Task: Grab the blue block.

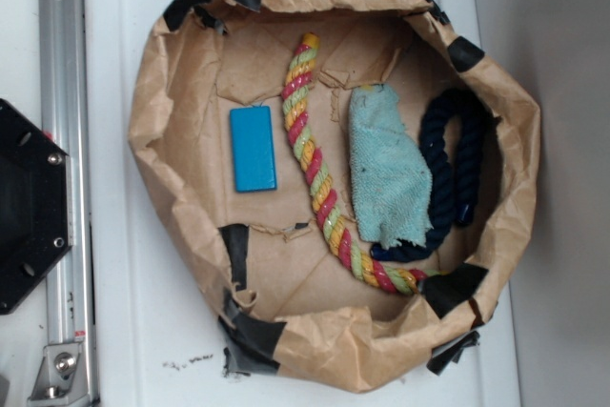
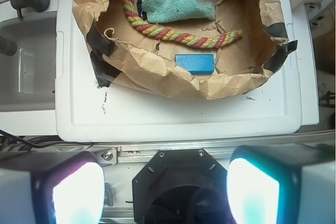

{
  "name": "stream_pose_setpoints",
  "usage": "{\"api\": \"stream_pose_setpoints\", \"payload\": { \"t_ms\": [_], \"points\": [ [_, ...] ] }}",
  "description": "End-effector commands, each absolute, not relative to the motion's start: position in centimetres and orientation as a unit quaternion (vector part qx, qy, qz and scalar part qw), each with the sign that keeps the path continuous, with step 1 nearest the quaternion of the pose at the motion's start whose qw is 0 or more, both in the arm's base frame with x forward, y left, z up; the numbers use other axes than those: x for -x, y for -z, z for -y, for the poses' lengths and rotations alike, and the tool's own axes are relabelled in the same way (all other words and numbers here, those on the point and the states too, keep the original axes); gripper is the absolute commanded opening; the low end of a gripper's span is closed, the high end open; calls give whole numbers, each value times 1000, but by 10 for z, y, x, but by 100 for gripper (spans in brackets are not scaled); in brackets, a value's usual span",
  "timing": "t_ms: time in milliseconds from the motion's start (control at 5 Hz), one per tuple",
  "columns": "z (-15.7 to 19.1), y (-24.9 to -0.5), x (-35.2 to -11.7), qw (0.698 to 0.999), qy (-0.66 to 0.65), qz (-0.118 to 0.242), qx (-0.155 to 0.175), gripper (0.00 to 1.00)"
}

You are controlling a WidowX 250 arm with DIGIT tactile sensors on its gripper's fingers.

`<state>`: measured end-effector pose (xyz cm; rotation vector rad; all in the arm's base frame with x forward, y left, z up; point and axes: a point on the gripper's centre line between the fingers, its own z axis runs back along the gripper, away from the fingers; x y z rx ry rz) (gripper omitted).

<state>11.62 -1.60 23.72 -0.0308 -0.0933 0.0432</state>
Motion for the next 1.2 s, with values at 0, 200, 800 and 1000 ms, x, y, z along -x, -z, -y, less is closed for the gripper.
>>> {"api": "stream_pose_setpoints", "payload": {
  "t_ms": [0,200,800,1000],
  "points": [
    [16,-237,-116,999,-22,47,15,100],
    [11,-214,-166,989,-143,-12,-20,100],
    [-32,-136,-206,860,-492,-120,-56,100],
    [-44,-124,-211,851,-511,-95,-78,100]
  ]
}}
